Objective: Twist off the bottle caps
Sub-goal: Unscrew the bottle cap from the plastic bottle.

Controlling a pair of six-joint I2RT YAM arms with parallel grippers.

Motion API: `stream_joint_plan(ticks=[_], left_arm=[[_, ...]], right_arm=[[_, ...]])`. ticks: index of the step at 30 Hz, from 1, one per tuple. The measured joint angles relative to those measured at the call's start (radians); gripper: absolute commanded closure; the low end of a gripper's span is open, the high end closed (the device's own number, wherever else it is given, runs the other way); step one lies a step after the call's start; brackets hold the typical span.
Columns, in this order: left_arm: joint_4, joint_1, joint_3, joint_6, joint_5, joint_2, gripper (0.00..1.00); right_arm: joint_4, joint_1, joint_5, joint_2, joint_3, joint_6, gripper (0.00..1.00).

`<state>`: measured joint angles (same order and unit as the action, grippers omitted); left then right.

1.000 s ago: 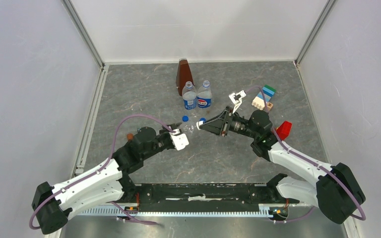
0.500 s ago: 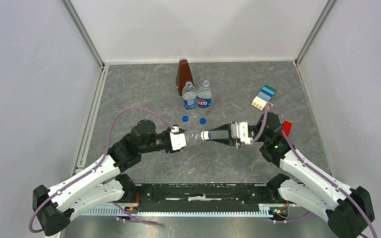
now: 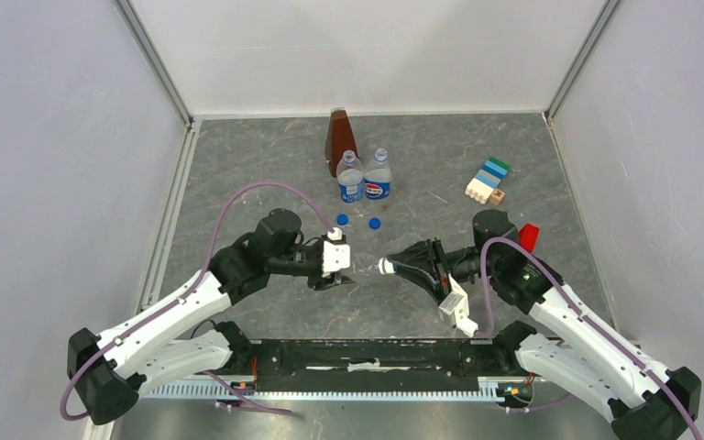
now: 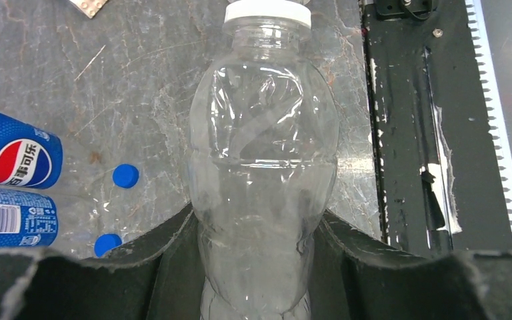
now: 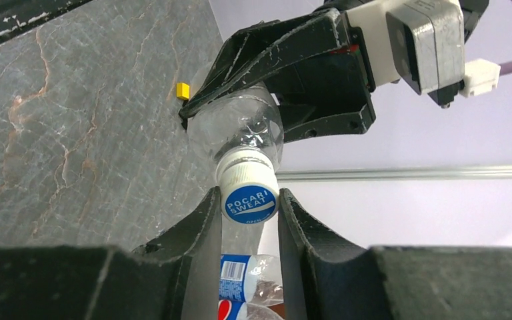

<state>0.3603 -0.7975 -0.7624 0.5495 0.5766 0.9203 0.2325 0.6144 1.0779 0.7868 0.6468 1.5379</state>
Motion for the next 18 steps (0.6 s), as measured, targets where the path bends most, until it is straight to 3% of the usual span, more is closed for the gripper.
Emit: stream_joint_plan(ticks=[9,18], left_arm=[[0.079,0.012,-0.056,-0.004,0.032,0.069,0.96],[0.183,0.052,-0.073,-0.028,0.018,0.114,0.96]], right_arm=[[0.121,-0.001,-0.035,-0.007,0.018,0.193,1.0],[0.218,-0.015,-0.087,-0.057,0.05,0.246,1.0]])
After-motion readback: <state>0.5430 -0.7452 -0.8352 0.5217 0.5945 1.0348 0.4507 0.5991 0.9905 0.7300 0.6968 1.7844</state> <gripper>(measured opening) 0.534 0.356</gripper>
